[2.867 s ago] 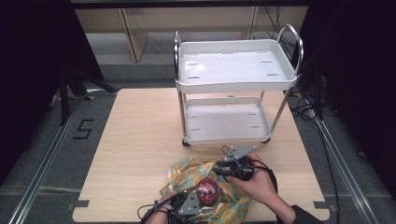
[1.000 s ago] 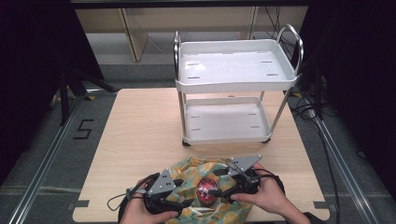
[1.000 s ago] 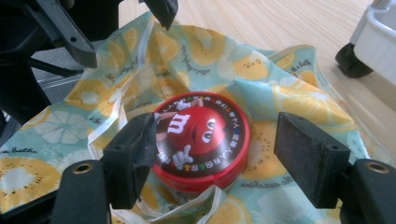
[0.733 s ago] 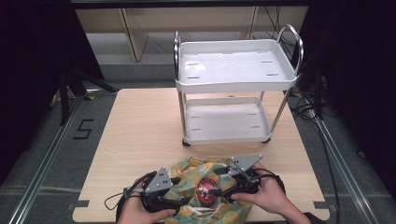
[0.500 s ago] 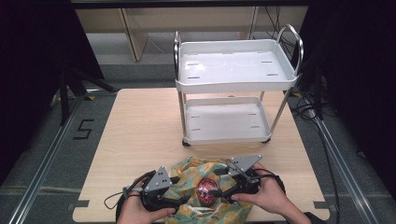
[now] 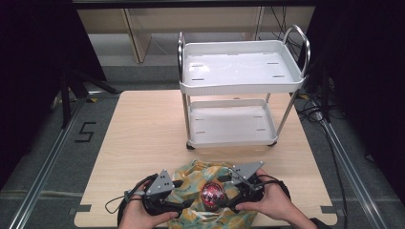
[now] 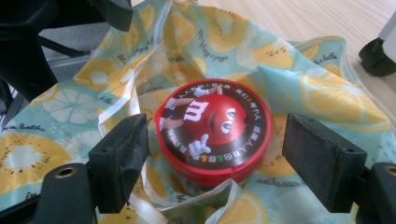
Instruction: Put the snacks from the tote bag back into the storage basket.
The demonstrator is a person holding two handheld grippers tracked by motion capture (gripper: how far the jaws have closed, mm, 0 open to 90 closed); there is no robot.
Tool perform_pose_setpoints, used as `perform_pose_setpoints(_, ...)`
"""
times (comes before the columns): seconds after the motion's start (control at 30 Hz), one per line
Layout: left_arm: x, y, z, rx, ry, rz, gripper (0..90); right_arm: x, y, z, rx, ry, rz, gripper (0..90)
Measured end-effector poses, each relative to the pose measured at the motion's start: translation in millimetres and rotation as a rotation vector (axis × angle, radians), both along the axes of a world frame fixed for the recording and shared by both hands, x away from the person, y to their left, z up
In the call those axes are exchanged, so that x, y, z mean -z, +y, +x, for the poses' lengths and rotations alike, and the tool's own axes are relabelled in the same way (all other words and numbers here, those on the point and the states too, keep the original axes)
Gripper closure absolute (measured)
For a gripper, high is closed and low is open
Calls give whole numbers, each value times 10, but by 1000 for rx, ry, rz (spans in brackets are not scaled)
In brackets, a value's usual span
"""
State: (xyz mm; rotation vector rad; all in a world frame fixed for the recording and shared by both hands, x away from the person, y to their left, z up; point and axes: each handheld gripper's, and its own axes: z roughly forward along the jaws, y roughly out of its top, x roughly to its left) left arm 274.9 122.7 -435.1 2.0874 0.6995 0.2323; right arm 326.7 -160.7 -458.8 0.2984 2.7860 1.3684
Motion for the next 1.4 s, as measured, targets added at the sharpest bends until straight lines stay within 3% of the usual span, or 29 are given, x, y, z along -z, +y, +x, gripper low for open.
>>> perform_pose_setpoints(0.03,5,-5,-3,-3,3,-5,324,-1,3,-2,6,-19,-3,232)
perform_pose_setpoints(0.07,7,-13,-9,-1,12,-16,324,0,10,-7,6,1,-7,232)
perform_pose_setpoints(0.17,1,-14,-7,5,3,4,325,9,13,1,1,-14,-8,232)
perform_pose_setpoints(0.27,11,-22,1,-3,8,-6,325,39,26,-9,-9,10,-15,232)
perform_pose_setpoints(0.3,19,-29,2,-4,12,-19,325,46,28,-3,-8,-14,-17,232)
perform_pose_setpoints(0.37,22,-19,9,-4,11,-6,325,70,46,-6,-14,10,-17,228)
perform_pose_setpoints(0.4,22,-15,13,1,6,0,326,76,49,10,-16,-16,-25,228)
perform_pose_setpoints(0.5,27,-18,7,-4,10,0,326,109,76,10,-14,17,-30,228)
perform_pose_setpoints(0.57,30,-21,9,1,13,-3,325,136,97,17,-15,8,-30,228)
perform_pose_setpoints(0.6,30,-15,18,4,6,11,325,141,97,-7,8,39,-49,225)
perform_pose_setpoints(0.63,32,-23,11,1,14,-7,324,163,109,17,-17,8,-43,223)
perform_pose_setpoints(0.77,38,-16,24,6,7,9,324,212,124,29,-27,20,-47,224)
perform_pose_setpoints(0.8,44,-29,16,0,16,-9,324,217,125,36,-30,11,-48,224)
perform_pose_setpoints(0.9,52,-36,17,3,17,-5,323,239,129,35,-29,27,-61,225)
perform_pose_setpoints(0.97,55,-41,16,4,16,-2,323,252,134,53,-41,7,-57,226)
perform_pose_setpoints(1.03,64,-53,9,-6,26,-16,323,259,133,47,-32,24,-64,226)
perform_pose_setpoints(1.13,69,-44,22,6,21,-6,323,281,143,45,-38,24,-68,226)
perform_pose_setpoints(1.17,68,-39,25,7,18,2,323,288,148,56,-50,-1,-69,226)
perform_pose_setpoints(1.2,69,-40,25,8,18,2,322,294,147,47,-40,16,-74,226)
perform_pose_setpoints(1.37,72,-45,25,8,18,-2,320,298,157,52,-51,3,-69,237)
perform_pose_setpoints(1.4,69,-35,32,12,13,15,320,301,160,52,-50,3,-68,245)
